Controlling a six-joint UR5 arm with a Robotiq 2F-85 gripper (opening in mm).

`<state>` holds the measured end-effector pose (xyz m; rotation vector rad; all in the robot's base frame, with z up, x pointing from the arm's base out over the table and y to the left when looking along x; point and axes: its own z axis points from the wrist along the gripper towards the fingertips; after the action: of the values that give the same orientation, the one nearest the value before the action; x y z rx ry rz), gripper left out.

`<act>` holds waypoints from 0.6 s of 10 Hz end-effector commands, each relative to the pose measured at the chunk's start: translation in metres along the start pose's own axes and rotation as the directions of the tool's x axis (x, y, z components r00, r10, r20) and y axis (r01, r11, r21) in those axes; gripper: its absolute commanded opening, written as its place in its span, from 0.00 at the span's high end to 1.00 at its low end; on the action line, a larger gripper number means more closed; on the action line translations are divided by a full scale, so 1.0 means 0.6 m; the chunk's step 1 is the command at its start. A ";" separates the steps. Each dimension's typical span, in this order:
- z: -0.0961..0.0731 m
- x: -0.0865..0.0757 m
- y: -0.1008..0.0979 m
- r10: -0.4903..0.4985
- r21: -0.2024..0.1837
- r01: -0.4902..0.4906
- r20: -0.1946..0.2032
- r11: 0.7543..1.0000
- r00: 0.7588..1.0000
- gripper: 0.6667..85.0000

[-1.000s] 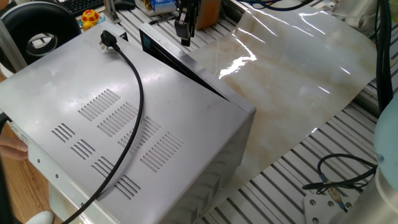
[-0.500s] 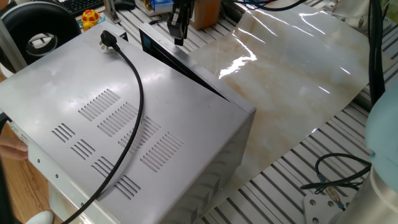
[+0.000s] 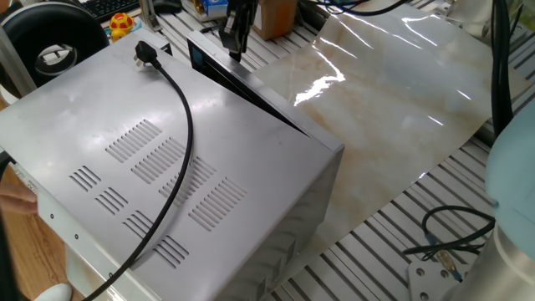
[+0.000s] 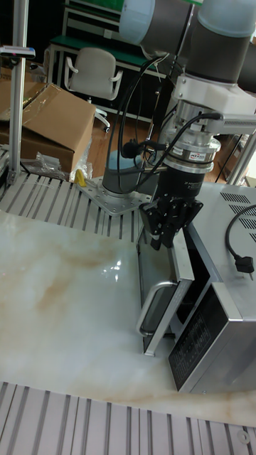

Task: Close the microwave door

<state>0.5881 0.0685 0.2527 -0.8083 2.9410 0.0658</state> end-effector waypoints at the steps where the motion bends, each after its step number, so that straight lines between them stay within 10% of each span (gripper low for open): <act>1: -0.002 -0.012 0.010 0.018 -0.019 -0.018 0.012 1.000 1.000 0.65; 6: -0.003 -0.019 0.015 0.020 -0.028 -0.020 0.018 0.999 1.000 0.64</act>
<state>0.5912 0.0763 0.2539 -0.7863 2.9437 0.0891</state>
